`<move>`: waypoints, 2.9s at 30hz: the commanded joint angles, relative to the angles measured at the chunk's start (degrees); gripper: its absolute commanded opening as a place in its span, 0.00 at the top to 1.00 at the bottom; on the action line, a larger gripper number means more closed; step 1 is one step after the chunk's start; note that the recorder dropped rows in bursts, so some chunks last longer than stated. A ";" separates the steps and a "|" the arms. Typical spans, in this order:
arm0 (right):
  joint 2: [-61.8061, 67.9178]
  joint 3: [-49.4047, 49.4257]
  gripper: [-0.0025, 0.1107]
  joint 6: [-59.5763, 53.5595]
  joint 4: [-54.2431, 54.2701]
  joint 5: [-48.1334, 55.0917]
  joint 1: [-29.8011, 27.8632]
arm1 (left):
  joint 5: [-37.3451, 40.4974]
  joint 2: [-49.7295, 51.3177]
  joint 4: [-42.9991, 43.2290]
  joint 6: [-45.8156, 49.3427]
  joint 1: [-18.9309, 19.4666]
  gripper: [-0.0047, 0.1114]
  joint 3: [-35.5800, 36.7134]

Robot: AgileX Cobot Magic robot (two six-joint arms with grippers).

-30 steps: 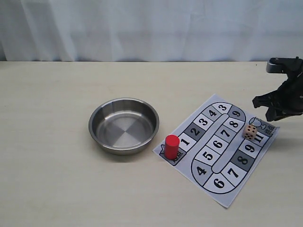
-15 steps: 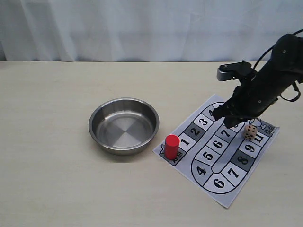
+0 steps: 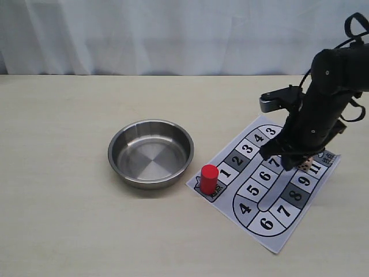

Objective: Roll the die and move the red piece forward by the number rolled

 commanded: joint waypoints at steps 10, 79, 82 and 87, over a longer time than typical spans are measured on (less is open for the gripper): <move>0.82 2.62 0.94 7.36 -4.64 -1.53 -8.14 | -0.67 -0.08 -0.17 -0.31 -0.04 0.96 0.12; -11.91 7.13 0.47 -5.64 11.76 -16.64 17.68 | -0.67 -0.08 -0.17 -0.31 -0.04 0.96 0.12; -10.81 7.13 0.44 -5.51 14.06 -17.41 17.99 | -0.67 -0.08 -0.17 -0.31 -0.04 0.96 0.12; -7.75 7.13 0.44 -6.83 13.94 -20.27 17.99 | -0.67 -0.08 -0.17 -0.31 -0.04 0.96 0.12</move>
